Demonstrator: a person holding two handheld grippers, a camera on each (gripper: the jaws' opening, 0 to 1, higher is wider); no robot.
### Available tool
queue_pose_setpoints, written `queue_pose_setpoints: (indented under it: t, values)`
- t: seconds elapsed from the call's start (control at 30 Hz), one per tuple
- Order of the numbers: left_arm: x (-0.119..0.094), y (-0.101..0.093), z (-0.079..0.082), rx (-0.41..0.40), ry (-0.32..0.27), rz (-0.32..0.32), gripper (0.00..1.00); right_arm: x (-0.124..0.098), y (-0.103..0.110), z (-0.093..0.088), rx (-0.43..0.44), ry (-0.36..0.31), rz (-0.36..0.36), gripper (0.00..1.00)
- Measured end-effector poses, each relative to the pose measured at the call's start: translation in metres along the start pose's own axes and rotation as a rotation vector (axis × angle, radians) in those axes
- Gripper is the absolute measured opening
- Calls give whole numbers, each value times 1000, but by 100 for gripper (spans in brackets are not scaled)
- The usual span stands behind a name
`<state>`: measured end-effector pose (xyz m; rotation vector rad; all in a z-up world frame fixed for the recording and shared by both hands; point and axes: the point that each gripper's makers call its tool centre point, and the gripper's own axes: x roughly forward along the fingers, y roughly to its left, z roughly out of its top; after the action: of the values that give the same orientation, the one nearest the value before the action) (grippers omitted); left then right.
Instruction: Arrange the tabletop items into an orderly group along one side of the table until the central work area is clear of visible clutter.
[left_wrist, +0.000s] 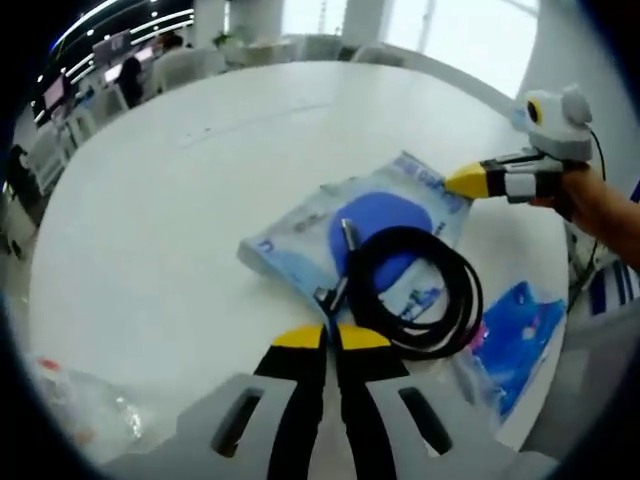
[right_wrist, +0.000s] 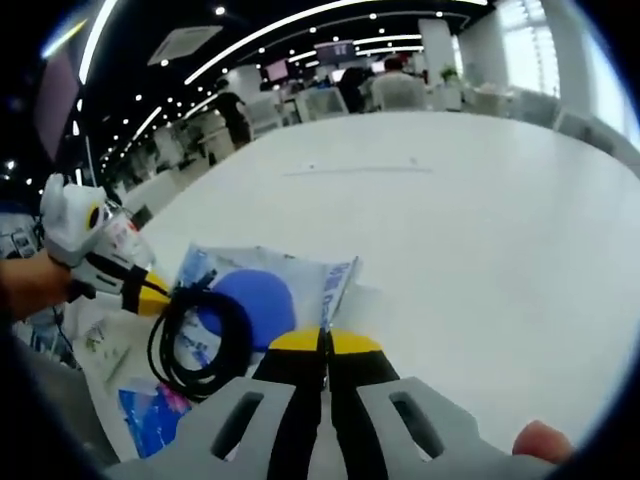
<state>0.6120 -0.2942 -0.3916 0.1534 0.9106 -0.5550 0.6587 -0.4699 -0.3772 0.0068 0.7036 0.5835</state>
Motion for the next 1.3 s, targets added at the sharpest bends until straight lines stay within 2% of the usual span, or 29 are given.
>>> queue_pose_setpoints:
  t: [0.43,0.77,0.93,1.1,1.3]
  values:
    - [1,4,-4,-15,3,8,3,2,-1,-4,-22,16,-13,2]
    - [1,7,-3,8,0,28,14,1,-2,-6,-12,23,-19,5]
    - [-2,13,-2,8,-10,53,26,0,-2,-2,-3,-7,-22,12]
    - [-9,18,0,-11,-33,65,32,-1,1,3,-12,-20,-22,14]
    - [-21,19,9,-16,-90,88,45,-6,5,25,-45,-114,-36,35]
